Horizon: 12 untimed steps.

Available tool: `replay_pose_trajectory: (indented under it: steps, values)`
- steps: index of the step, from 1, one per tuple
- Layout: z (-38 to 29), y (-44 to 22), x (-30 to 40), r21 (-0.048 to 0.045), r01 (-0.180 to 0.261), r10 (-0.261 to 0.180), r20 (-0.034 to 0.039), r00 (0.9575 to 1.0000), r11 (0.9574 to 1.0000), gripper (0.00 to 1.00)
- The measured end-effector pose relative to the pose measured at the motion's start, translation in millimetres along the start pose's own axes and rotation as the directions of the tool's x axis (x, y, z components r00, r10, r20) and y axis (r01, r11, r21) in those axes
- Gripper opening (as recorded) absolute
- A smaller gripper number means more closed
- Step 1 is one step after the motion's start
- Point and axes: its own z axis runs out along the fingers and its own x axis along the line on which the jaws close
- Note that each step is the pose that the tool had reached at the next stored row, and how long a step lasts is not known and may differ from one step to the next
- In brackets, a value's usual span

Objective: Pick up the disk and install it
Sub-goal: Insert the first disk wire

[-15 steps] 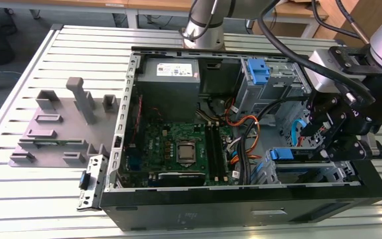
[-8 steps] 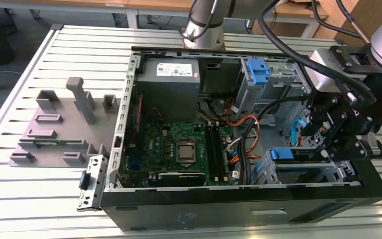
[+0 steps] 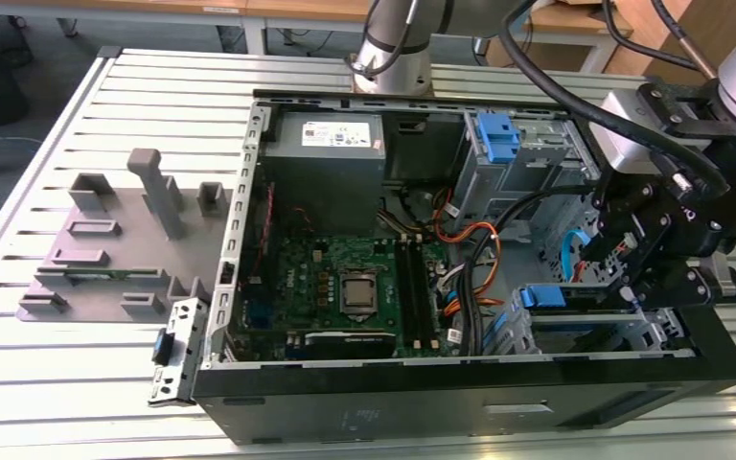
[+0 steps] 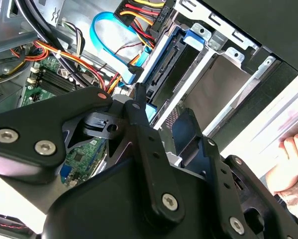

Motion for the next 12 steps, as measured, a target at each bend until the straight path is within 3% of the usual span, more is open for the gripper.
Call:
replay_pose_trajectory:
  steps: [12]
  values:
    - [-5.9,0.1,-0.1,0.0001,0.000,0.000,0.0001,1.0000,1.0000,0.48]
